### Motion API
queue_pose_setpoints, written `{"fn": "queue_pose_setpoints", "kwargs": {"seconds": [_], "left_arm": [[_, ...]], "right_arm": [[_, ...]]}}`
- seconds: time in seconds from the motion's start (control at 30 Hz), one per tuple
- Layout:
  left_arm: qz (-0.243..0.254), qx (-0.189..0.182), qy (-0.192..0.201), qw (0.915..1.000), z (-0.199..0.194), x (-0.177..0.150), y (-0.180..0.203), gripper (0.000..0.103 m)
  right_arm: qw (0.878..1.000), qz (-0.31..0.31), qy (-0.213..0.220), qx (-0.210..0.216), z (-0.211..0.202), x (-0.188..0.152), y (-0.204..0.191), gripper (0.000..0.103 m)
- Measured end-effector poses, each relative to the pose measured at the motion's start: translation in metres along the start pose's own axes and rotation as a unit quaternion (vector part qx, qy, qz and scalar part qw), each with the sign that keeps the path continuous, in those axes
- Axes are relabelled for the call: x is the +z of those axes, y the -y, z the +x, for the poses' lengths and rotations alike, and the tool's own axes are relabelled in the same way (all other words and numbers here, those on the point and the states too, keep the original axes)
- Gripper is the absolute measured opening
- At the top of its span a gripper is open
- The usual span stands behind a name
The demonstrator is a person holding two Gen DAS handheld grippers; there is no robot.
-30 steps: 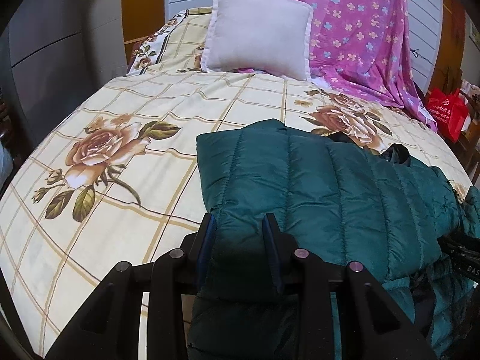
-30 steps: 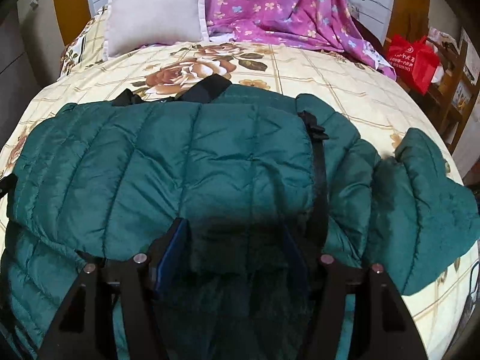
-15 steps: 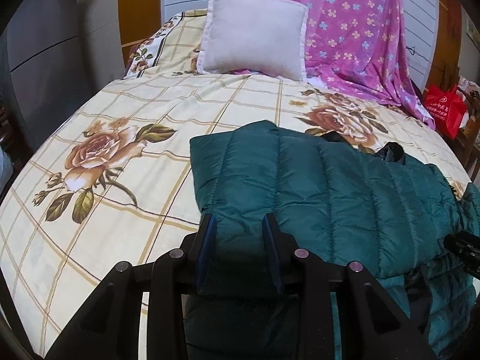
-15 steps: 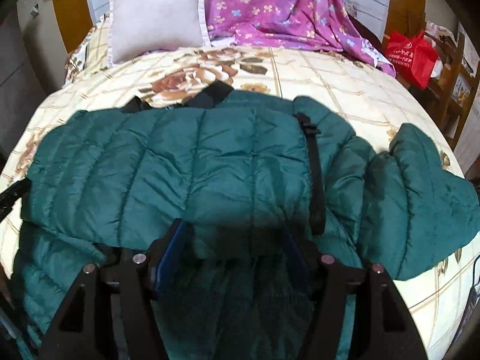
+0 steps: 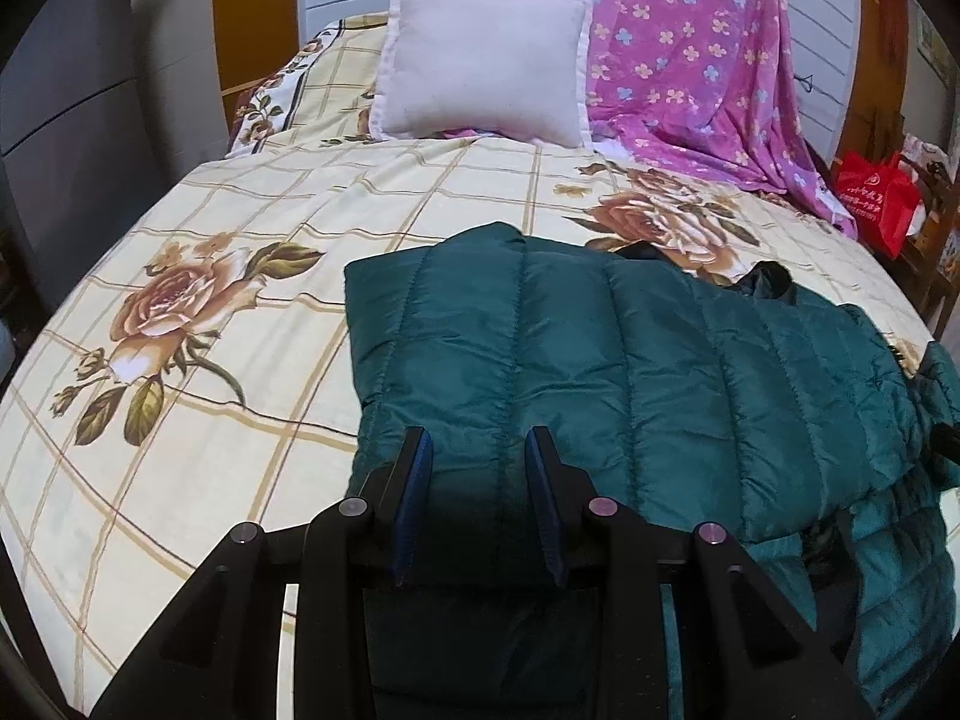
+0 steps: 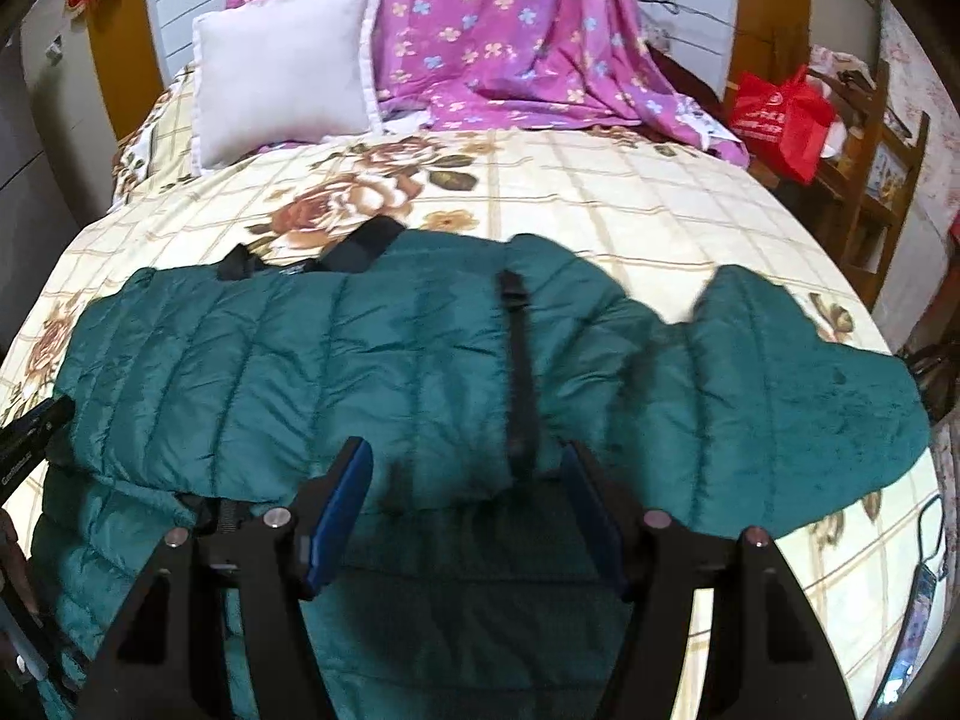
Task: Fold large clothes
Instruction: 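Move the right tool over to the other jacket sleeve, then grasp the other sleeve cuff with the right tool and lift it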
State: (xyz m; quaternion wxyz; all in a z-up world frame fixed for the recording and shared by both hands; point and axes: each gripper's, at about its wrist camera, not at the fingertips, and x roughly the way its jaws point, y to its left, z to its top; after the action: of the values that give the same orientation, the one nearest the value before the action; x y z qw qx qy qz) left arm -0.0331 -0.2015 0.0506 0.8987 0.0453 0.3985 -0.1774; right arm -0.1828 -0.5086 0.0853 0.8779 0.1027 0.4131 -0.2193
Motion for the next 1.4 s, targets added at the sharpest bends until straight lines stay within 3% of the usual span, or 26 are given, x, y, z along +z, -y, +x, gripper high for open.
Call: {"fn": "queue_pose_setpoints", "kwargs": {"seconds": [0.13, 0.43, 0.9, 1.4], "left_arm": [[-0.007, -0.039, 0.009, 0.9992, -0.006, 0.001, 0.003, 0.010], [0.002, -0.080, 0.014, 0.9967, -0.010, 0.001, 0.015, 0.010], [-0.010, -0.078, 0.020, 0.9967, -0.009, 0.000, 0.011, 0.010], [0.006, -0.071, 0.023, 0.9972, -0.007, -0.004, 0.014, 0.010]], "right_arm": [[1.000, 0.009, -0.001, -0.011, -0.002, 0.000, 0.015, 0.069], [1.000, 0.021, 0.001, -0.020, -0.004, -0.003, 0.040, 0.070], [0.995, 0.057, 0.016, -0.077, -0.005, -0.003, 0.116, 0.070], [0.980, 0.129, 0.012, -0.149, 0.016, 0.000, 0.217, 0.072]]}}
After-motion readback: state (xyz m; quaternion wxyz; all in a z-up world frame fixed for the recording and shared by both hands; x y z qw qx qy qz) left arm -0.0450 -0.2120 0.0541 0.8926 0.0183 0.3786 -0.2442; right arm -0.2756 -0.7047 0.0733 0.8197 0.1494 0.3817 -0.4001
